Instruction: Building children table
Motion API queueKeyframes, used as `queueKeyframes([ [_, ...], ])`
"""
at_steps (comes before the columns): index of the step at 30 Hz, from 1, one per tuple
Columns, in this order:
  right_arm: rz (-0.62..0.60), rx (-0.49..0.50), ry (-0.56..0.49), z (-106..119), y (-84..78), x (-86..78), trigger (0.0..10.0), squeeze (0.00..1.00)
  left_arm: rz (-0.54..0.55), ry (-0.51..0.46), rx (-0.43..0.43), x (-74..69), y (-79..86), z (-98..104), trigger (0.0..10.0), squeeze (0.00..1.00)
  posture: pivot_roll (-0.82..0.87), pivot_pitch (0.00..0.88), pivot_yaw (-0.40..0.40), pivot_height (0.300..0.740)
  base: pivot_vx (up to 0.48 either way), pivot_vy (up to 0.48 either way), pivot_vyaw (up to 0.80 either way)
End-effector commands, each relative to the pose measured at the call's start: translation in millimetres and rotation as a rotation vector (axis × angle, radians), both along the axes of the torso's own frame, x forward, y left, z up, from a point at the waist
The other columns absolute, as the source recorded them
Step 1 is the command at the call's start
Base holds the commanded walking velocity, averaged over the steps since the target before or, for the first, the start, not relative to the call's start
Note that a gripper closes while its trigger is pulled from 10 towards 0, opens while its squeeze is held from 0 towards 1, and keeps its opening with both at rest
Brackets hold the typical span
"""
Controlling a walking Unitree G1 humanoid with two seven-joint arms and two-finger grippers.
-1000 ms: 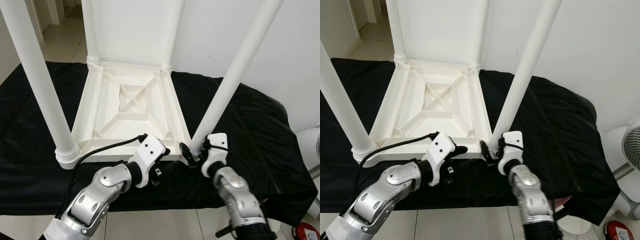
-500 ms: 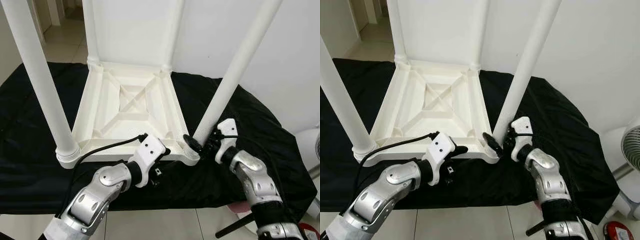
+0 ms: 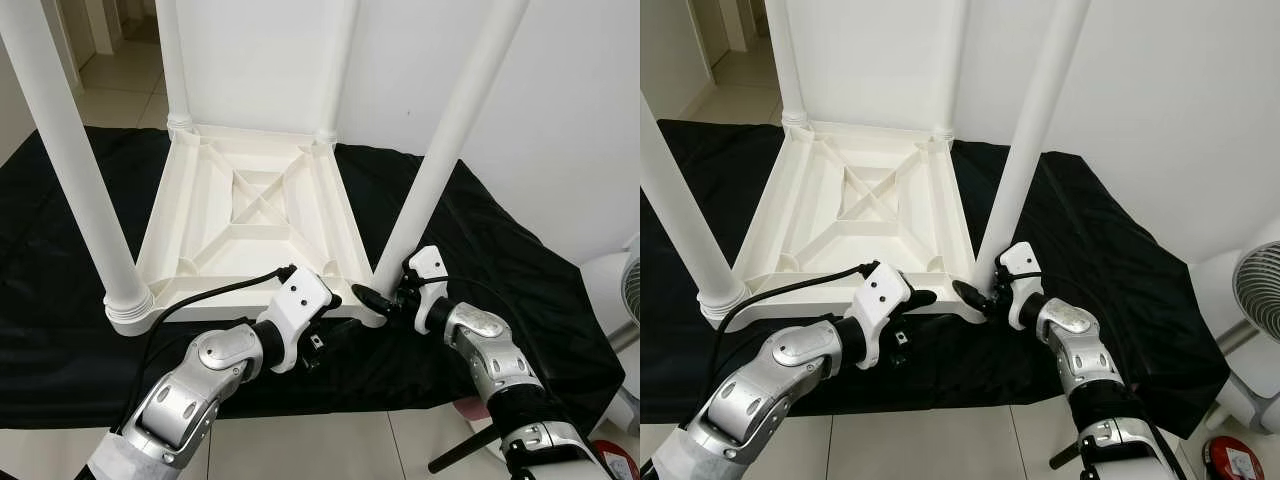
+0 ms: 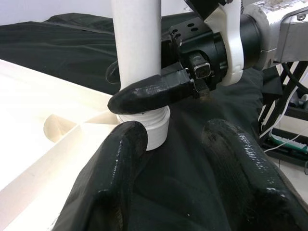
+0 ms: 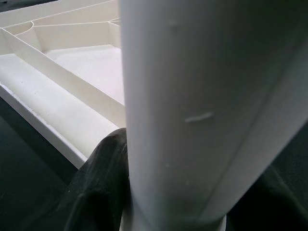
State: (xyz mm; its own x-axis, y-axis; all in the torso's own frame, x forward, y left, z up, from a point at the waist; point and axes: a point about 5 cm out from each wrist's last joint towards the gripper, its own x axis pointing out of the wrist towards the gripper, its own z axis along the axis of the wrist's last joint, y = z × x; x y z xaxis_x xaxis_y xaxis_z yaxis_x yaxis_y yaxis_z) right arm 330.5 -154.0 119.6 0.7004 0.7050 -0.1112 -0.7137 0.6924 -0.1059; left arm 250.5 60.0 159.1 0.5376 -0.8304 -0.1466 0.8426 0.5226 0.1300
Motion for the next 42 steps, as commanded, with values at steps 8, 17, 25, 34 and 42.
queueKeyframes([
  [8,0.045,-0.022,0.023,-11,-4.6,-2.9,0.0,0.00,-0.027,0.004,0.000,-1.4,-2.3,1,10.0,0.00,0.02,0.000,-0.122,0.740,0.000,0.000,0.00],
  [17,-0.068,-0.015,0.022,-14,-8.4,-5.5,10.0,0.00,-0.030,0.008,0.000,-3.1,-2.6,0,10.0,0.00,0.02,0.000,-0.125,0.740,0.000,0.000,0.00],
  [25,-0.273,-0.003,0.003,-13,4.9,-14.8,10.0,0.00,-0.026,0.016,0.002,-5.2,-0.9,-1,10.0,0.00,0.02,0.000,-0.129,0.740,0.000,0.000,0.00],
  [34,-0.559,0.058,0.052,-19,26.7,-31.1,10.0,0.00,-0.016,0.019,0.000,-5.6,0.4,-2,10.0,0.00,0.02,0.000,-0.129,0.740,0.000,0.000,0.00],
  [42,-0.655,0.133,0.064,-14,47.8,-40.5,10.0,0.00,-0.014,0.019,0.003,-5.3,1.3,-1,10.0,0.00,0.03,0.000,-0.131,0.740,0.000,0.000,0.00],
])
